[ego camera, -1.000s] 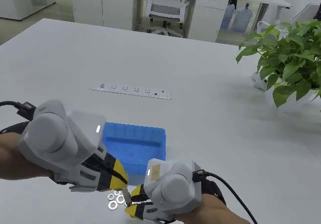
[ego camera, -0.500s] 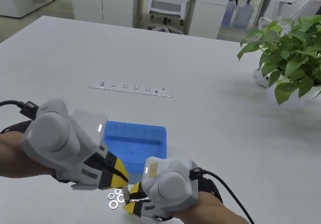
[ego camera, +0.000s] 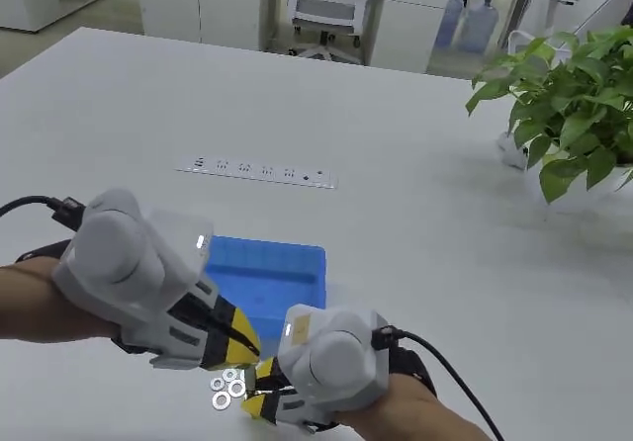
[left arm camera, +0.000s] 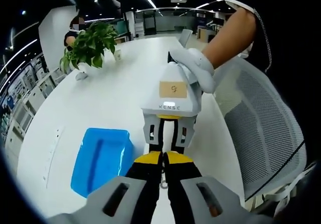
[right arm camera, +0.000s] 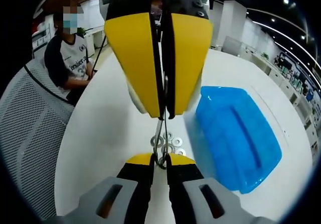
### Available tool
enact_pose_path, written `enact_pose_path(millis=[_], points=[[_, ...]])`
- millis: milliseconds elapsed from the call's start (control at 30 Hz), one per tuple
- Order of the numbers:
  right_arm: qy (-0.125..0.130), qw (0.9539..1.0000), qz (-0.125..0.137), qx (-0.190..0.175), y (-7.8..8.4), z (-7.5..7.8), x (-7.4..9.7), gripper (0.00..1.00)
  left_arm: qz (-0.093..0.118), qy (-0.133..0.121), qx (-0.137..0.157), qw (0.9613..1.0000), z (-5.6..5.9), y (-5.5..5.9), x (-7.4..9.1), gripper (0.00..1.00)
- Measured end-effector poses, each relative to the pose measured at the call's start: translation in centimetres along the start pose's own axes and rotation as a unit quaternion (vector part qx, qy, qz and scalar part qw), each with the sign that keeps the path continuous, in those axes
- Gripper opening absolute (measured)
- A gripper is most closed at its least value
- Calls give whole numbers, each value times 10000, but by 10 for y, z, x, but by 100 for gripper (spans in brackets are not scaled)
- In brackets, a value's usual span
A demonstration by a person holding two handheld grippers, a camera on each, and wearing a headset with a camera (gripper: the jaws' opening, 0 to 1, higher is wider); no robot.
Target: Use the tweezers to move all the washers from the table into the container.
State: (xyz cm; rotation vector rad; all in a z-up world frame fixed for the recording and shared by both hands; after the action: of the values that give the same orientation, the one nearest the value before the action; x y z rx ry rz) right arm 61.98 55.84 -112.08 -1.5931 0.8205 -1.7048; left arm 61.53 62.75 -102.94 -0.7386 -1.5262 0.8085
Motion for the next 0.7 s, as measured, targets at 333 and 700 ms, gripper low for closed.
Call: enact_pose_path(millis=[333,700], points=[[-17,9999,6,-120,1,0,-1,11,160,2,248,9996,1,5,-2,6],[-18,9998,21,-185,1,-1,-1,10,121,-8,159,9998,2,4,-2,6]])
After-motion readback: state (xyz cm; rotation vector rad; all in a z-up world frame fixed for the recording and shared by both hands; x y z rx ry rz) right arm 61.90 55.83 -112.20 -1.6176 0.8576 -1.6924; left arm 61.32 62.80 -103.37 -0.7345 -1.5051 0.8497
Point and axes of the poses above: the centre of the closed fingertips' face, and the gripper's own axes: x roughly backward along the fingers, z roughly to its right, y roughly out of its underside, the point moved 7 cm from there along x, roughly backward along the fingers, and after that the axes turned 9 degrees about z, right-handed, at the moved point
